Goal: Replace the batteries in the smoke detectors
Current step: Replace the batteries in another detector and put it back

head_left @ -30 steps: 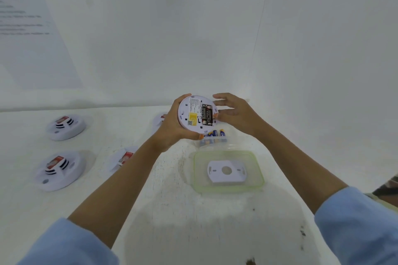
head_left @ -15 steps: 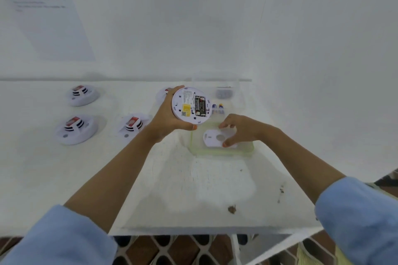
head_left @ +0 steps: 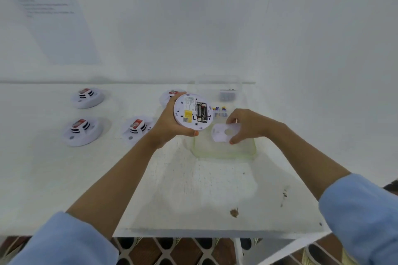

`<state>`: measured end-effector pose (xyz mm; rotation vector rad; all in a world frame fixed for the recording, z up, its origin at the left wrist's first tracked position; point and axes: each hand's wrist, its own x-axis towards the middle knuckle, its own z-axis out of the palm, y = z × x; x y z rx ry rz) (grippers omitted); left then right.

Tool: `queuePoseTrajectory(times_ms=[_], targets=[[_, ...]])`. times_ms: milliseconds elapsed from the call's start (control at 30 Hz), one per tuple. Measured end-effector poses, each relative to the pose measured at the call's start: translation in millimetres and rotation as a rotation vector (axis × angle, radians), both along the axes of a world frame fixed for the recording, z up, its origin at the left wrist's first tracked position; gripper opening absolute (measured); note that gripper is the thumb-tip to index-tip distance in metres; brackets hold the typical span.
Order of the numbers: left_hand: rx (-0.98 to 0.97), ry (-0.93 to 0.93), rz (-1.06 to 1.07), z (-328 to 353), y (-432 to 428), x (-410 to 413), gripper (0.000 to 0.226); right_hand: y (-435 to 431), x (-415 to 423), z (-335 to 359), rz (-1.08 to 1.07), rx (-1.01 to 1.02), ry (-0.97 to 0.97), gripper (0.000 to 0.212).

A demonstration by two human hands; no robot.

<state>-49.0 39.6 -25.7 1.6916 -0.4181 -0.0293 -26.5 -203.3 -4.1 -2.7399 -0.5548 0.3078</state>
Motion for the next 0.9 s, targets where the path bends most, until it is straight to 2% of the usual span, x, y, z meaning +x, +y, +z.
queuePoseTrajectory(times_ms=[67, 167, 267, 433, 600, 900], targets=[[0.003, -0.009, 0.006, 3, 3, 6, 0.096, -11, 4, 20, -0.043, 0.016, -0.085, 0.055], [-0.004, -0.02, 0.013, 6, 2, 18, 0.094, -21, 10, 51, -0.103, 0.186, -0.192, 0.048], [-0.008, -0.028, 0.001, 9, -4, 32, 0.096, -1, 15, 67, -0.045, 0.302, -0.24, 0.05], [0.047, -0.099, -0.043, 14, -17, 56, 0.096, 39, 35, 60, 0.063, 0.3, -0.244, 0.059], [0.0, -0.055, -0.084, 16, -18, 70, 0.099, 47, 49, 52, 0.057, 0.211, -0.378, 0.069], [0.008, -0.041, -0.122, 19, -18, 90, 0.101, 46, 65, 56, 0.054, 0.226, -0.324, 0.072]])
